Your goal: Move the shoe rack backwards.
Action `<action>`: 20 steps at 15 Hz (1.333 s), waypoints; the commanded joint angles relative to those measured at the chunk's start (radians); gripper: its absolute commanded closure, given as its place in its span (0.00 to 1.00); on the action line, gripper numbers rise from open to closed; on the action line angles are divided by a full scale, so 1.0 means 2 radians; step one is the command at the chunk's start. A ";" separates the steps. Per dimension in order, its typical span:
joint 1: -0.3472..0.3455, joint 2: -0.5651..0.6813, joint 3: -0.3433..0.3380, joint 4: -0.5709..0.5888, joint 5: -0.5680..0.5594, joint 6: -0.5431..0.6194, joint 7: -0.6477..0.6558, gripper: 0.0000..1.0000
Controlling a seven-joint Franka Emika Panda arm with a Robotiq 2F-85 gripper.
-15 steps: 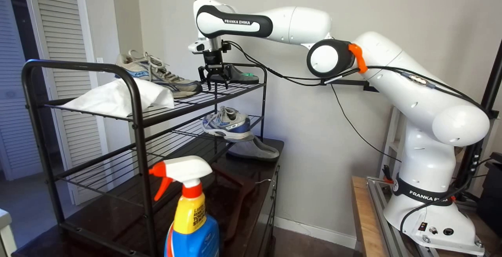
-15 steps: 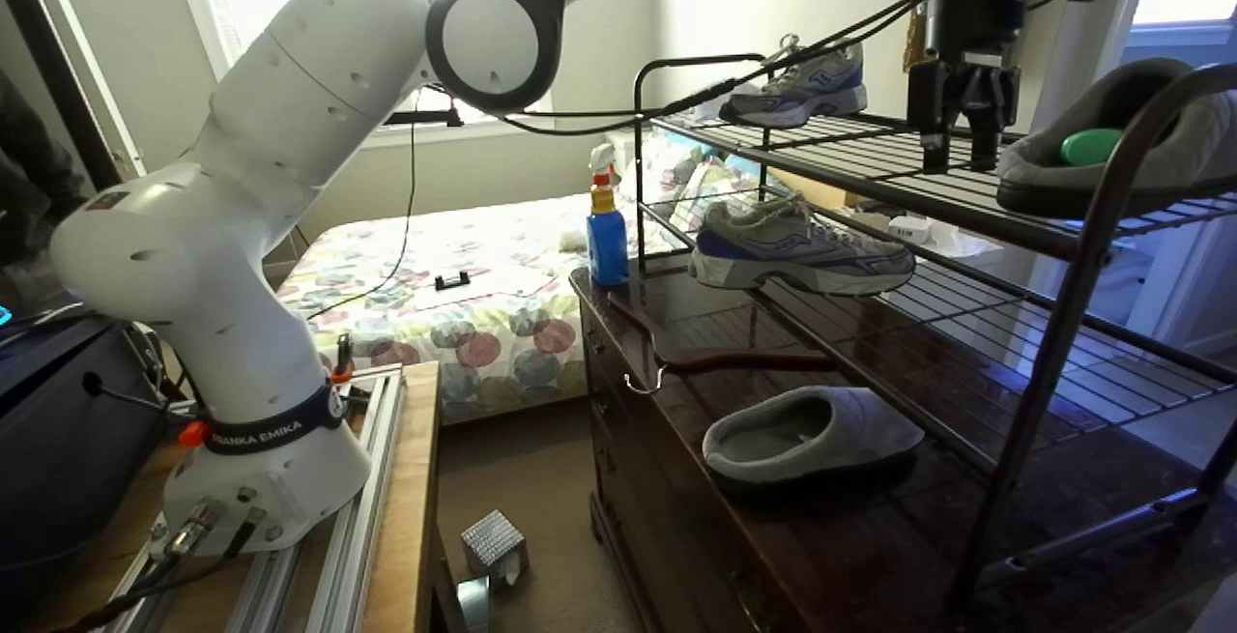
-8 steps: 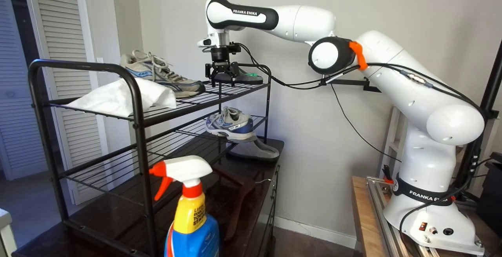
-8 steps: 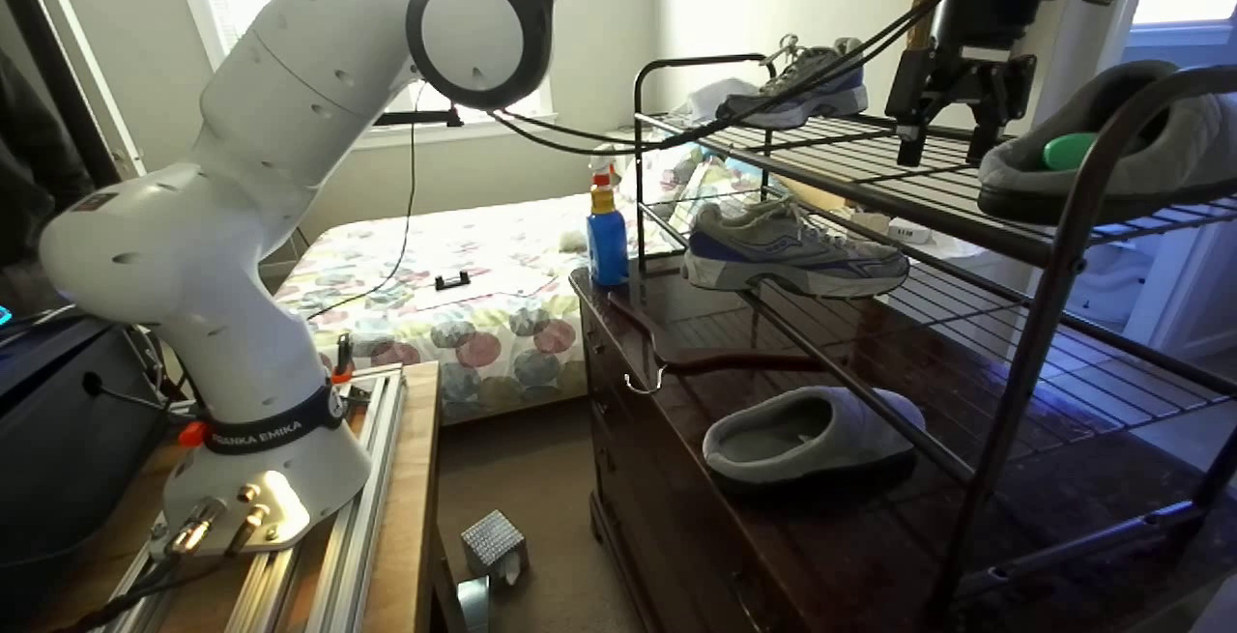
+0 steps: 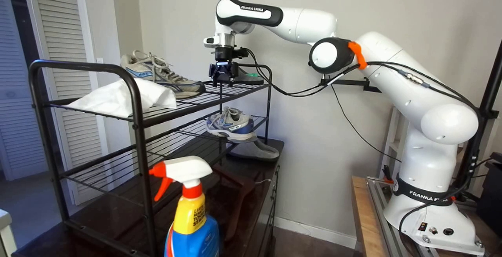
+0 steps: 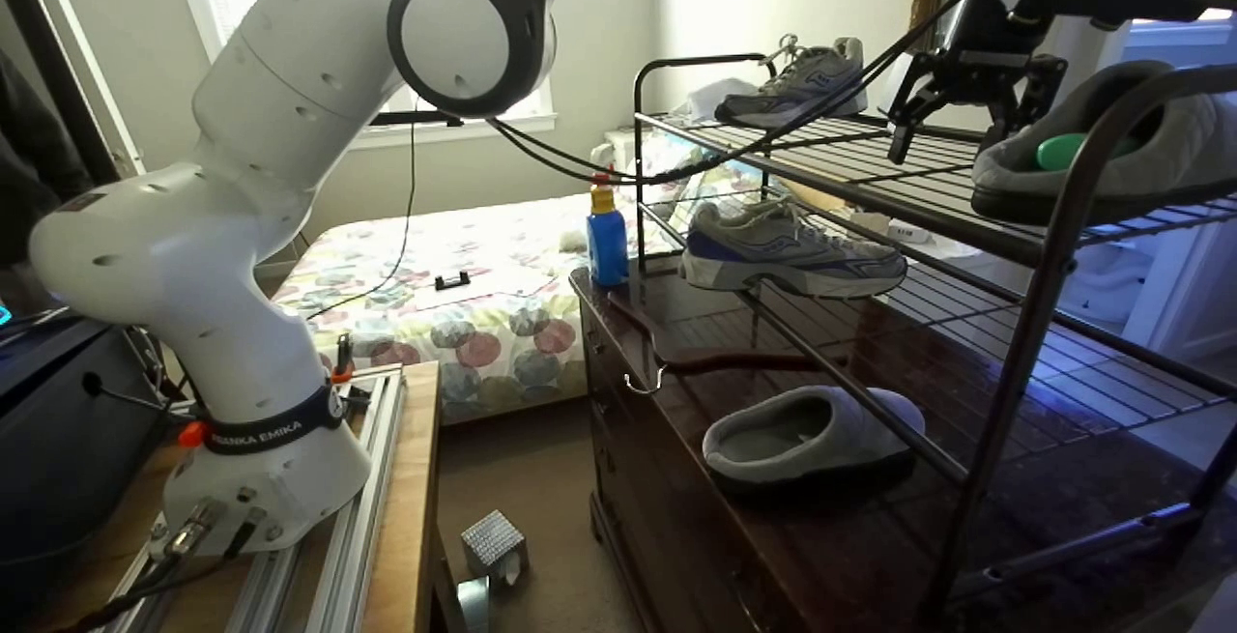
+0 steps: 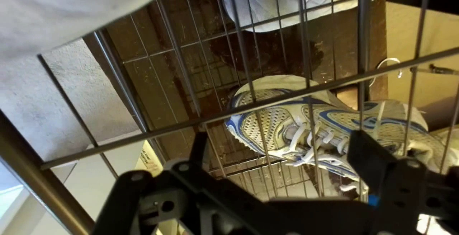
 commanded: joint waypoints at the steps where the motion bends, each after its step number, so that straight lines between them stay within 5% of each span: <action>1: -0.004 -0.003 0.003 -0.012 0.019 0.004 0.046 0.33; 3: 0.000 -0.002 0.001 -0.013 0.010 0.011 0.044 0.24; 4: 0.003 -0.002 -0.003 -0.013 0.002 0.015 0.038 0.11; 6: 0.009 0.000 -0.008 -0.013 -0.012 0.013 0.018 0.15; 7: 0.015 0.001 -0.014 -0.016 -0.027 0.014 0.002 0.01; 11: 0.031 0.007 -0.025 -0.014 -0.066 0.028 -0.034 0.00; 13: 0.037 0.008 -0.027 -0.013 -0.076 0.034 -0.041 0.28; 15: 0.042 0.007 -0.031 -0.011 -0.085 0.039 -0.044 0.43; 20: 0.062 0.007 -0.046 0.002 -0.122 0.028 -0.064 0.63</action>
